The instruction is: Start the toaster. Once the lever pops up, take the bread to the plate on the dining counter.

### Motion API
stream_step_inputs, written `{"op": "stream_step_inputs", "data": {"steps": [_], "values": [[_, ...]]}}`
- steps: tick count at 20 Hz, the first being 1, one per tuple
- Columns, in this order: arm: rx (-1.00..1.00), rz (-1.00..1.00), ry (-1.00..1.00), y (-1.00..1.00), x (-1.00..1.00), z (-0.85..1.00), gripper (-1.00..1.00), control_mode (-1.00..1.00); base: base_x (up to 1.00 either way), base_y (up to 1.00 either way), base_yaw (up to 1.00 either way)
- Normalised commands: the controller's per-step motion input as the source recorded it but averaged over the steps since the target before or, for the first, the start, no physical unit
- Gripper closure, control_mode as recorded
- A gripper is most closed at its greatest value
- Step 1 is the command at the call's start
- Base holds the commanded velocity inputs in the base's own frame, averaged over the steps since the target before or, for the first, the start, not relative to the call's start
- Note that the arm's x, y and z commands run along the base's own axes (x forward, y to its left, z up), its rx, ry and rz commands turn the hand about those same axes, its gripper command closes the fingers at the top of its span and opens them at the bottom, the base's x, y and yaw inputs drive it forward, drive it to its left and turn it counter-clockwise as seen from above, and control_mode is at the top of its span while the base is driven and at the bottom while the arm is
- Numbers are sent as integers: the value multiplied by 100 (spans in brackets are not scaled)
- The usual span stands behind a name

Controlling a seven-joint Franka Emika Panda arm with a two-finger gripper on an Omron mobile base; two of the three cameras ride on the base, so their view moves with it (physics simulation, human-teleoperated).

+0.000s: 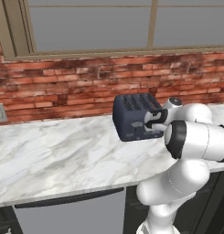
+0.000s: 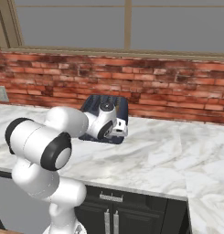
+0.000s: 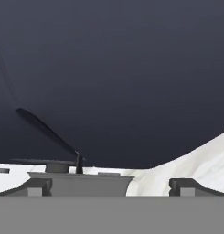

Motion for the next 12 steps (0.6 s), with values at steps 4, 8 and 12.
{"op": "stream_step_inputs", "data": {"steps": [4, 8, 12], "values": [[0, 0, 0, 0, 0, -11, -100, -100, 0, 0, 0], [0, 0, -3, 0, 0, 0, -100, -100, 0, 0, 0], [0, 0, -6, 0, -1, 12, -100, -100, 0, 0, 0]]}}
